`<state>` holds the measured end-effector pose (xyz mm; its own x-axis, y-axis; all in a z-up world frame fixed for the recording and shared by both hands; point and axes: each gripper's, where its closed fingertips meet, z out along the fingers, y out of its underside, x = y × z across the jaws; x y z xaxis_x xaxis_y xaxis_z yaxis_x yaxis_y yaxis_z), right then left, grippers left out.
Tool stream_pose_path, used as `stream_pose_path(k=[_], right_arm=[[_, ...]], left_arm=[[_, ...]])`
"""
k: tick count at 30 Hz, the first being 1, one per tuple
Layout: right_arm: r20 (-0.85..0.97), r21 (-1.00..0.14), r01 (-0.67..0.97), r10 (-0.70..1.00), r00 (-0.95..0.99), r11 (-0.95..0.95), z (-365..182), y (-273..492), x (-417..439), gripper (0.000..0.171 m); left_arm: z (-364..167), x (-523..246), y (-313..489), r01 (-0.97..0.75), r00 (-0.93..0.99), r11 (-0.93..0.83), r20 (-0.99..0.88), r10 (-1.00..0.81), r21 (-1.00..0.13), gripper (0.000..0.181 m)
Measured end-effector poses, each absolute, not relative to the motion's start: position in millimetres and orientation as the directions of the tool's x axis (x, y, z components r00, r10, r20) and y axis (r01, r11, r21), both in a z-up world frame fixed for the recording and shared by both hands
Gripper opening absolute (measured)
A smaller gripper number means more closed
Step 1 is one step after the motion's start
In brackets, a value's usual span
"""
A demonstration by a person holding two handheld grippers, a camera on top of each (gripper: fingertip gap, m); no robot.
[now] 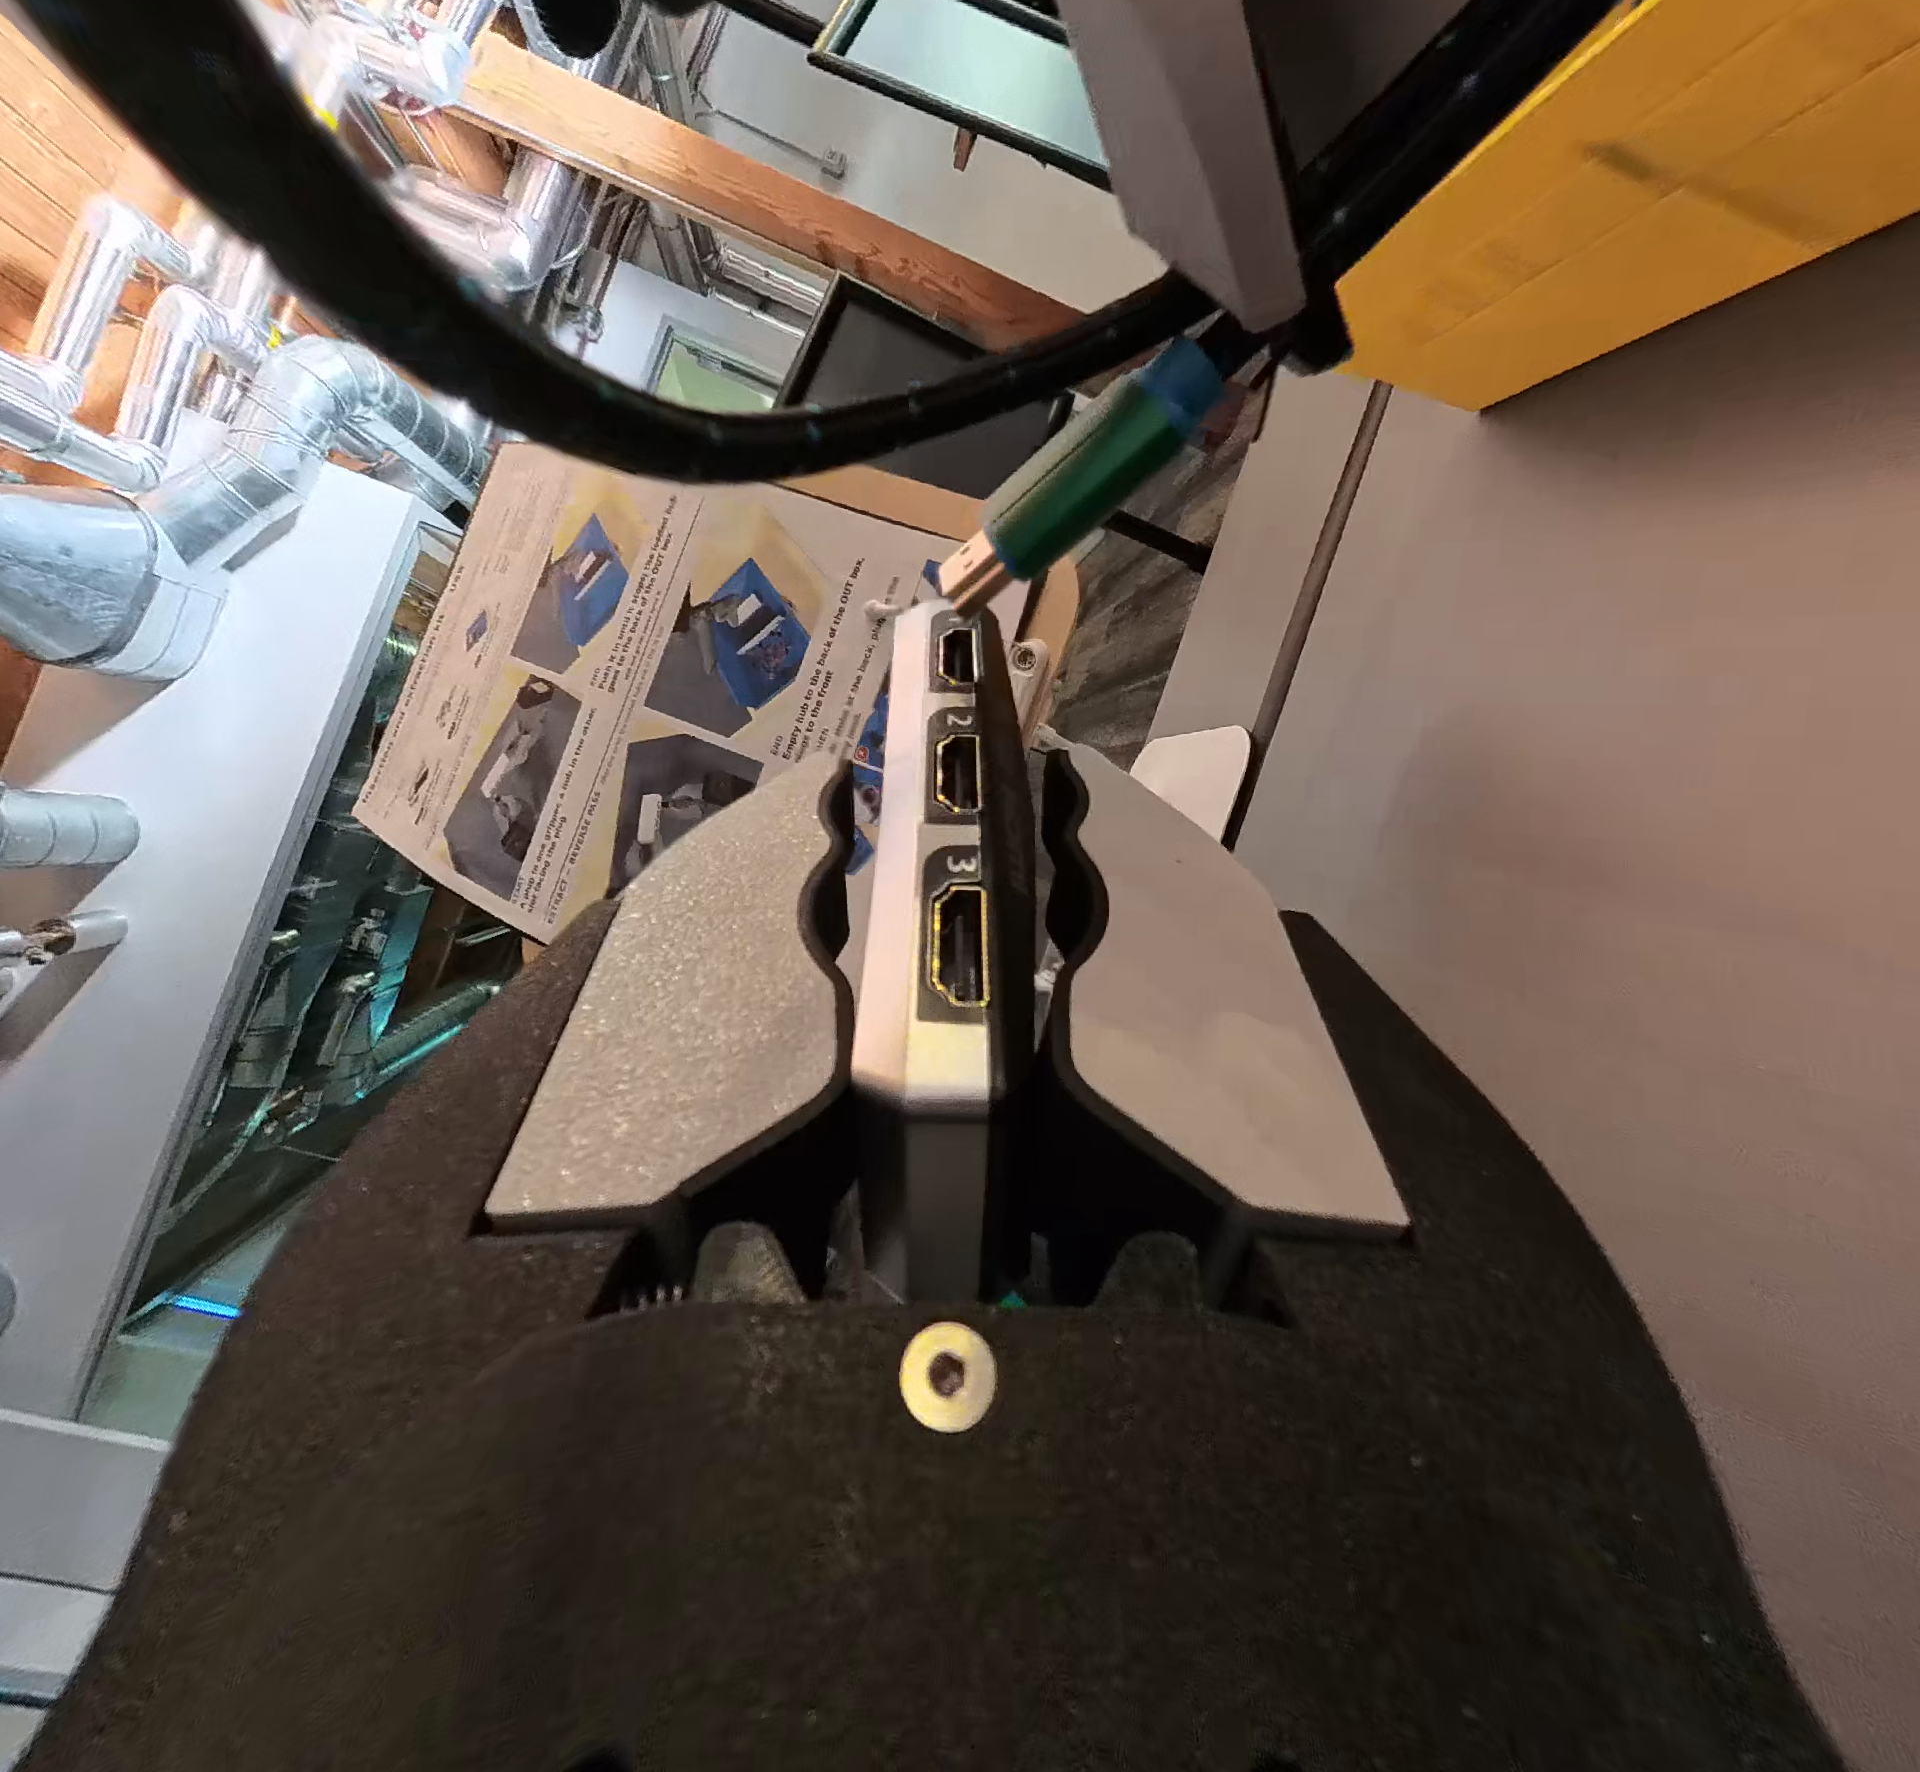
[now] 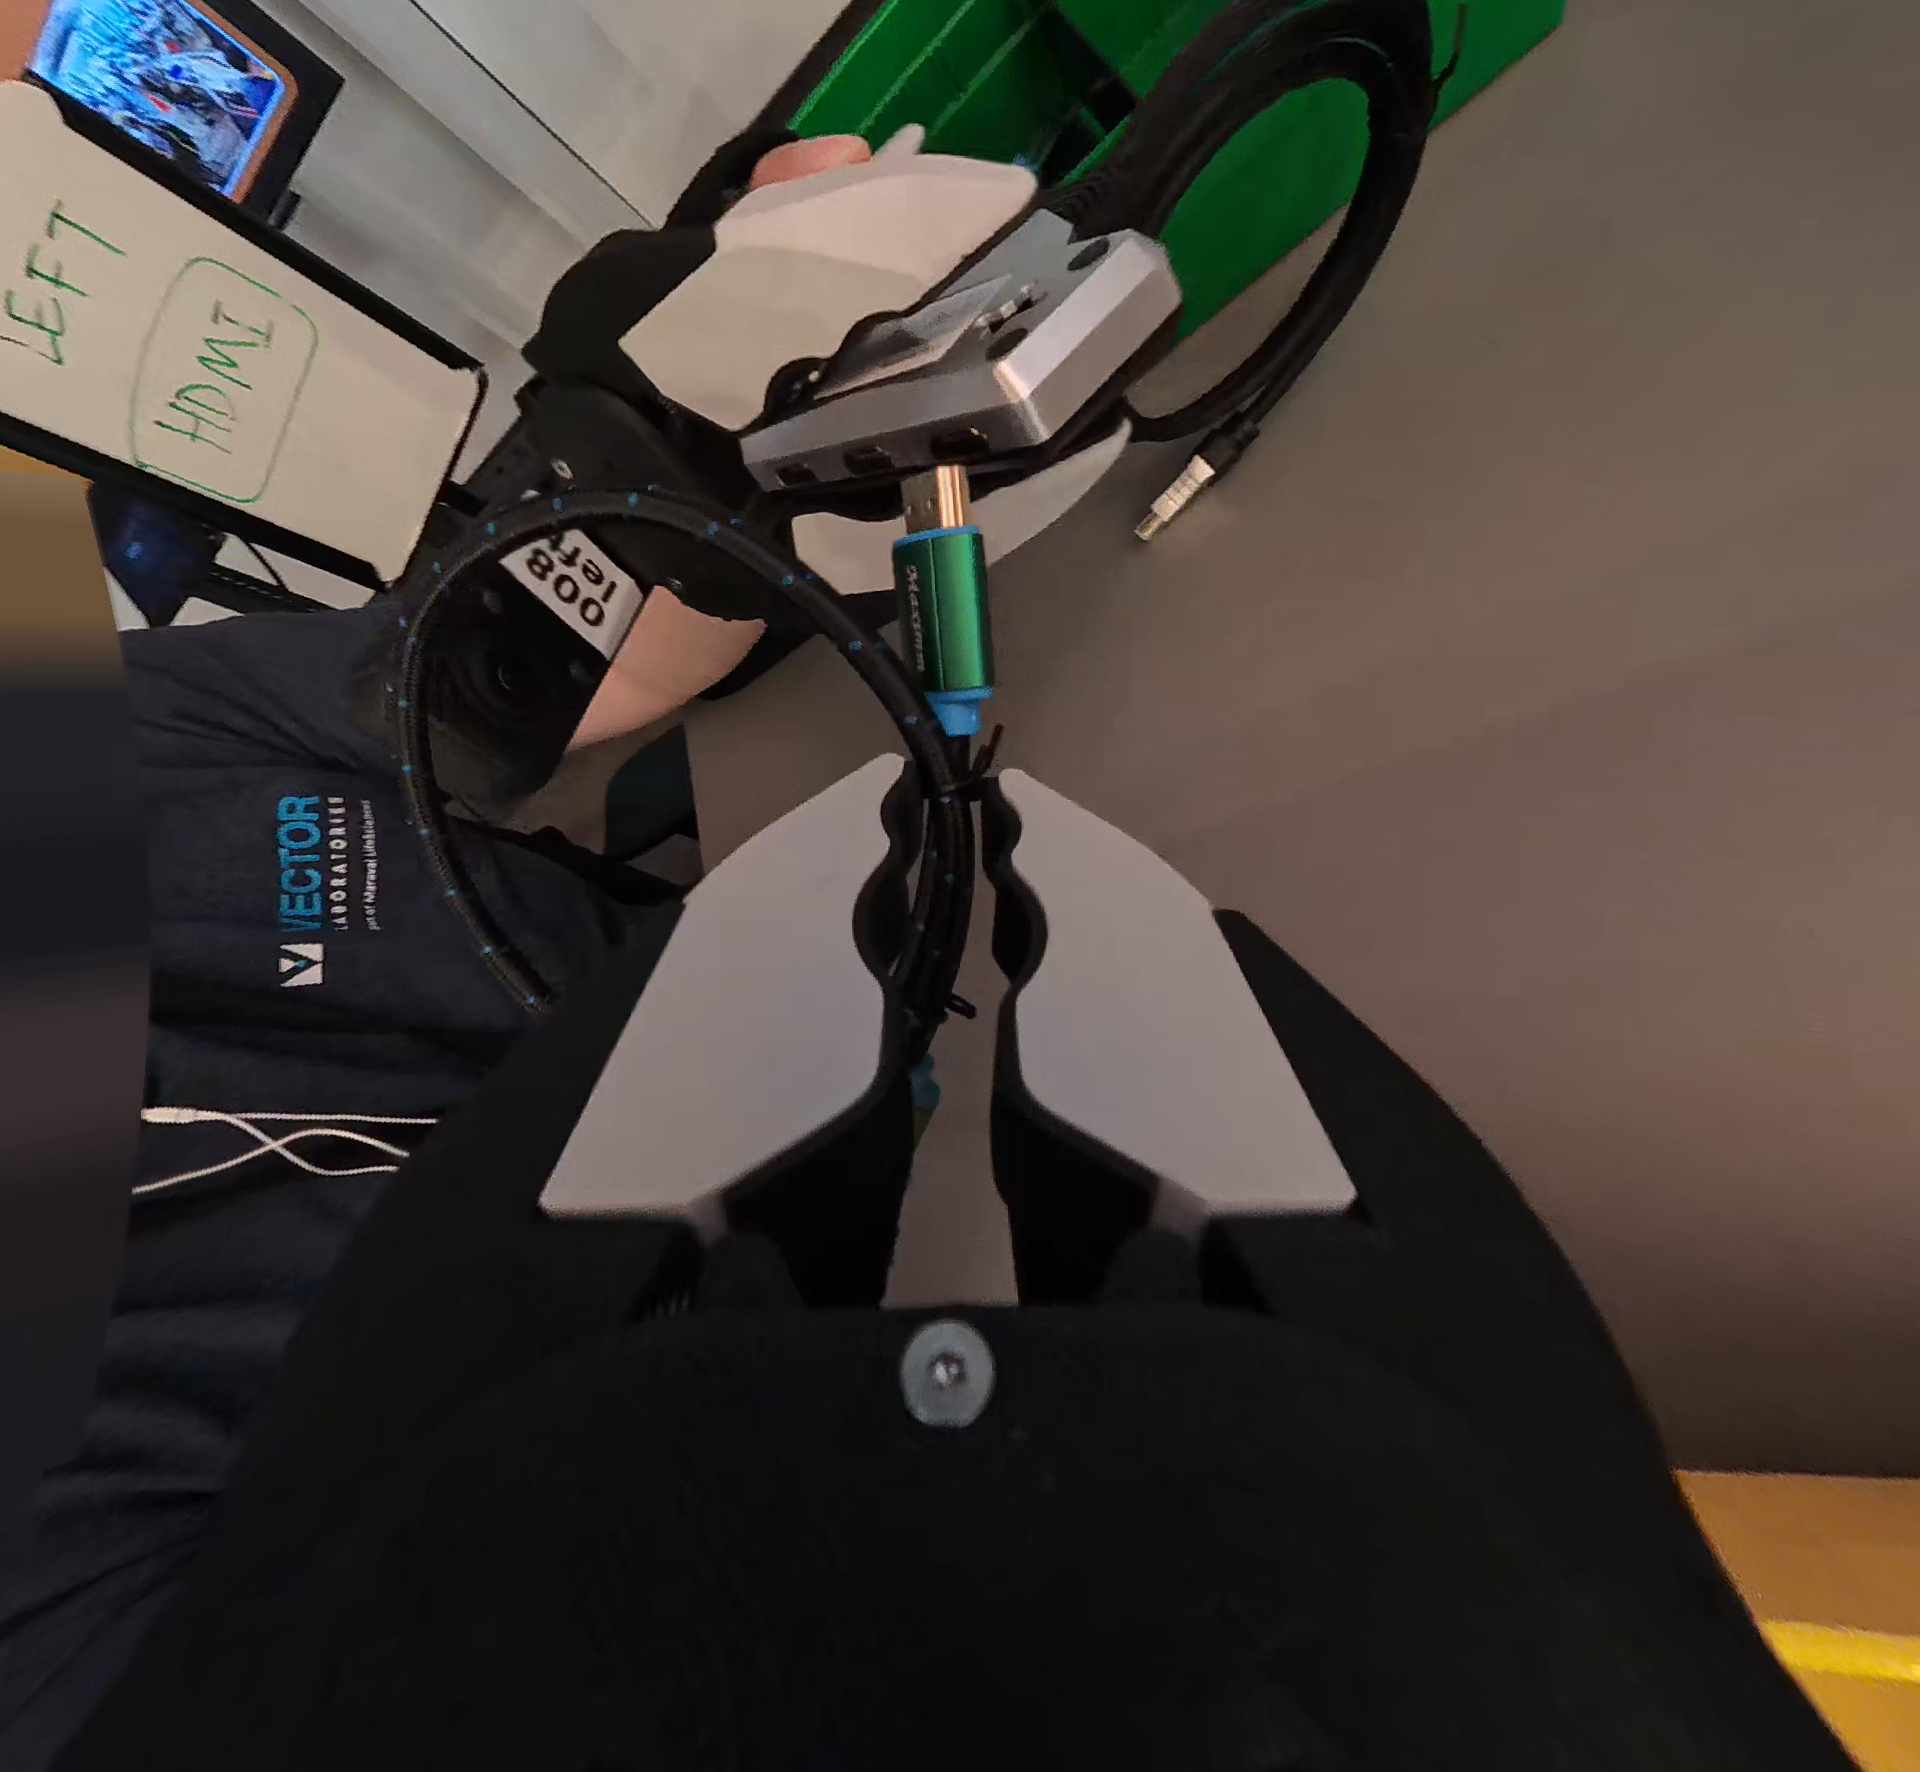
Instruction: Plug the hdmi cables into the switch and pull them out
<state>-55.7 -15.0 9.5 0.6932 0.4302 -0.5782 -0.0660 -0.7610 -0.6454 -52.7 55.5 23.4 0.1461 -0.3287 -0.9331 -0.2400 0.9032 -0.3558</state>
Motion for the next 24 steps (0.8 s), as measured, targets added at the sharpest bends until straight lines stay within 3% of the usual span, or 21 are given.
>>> stream_pose_path(k=[16,24], right_arm=[[-0.679,-0.574,-0.105,0.400,0.615,-0.812,-2.0,-16.4,-57.3,0.009],[-0.718,-0.498,-0.113,0.336,0.610,-0.860,-21.8,-16.0,-51.9,0.009]], left_arm=[[18.5,-51.2,48.5,-0.254,0.121,0.928,-0.961,-0.250,-0.273,0.035],[1.4,-50.4,48.4,-0.293,0.027,0.955,-0.998,-0.048,-0.054,0.036]])
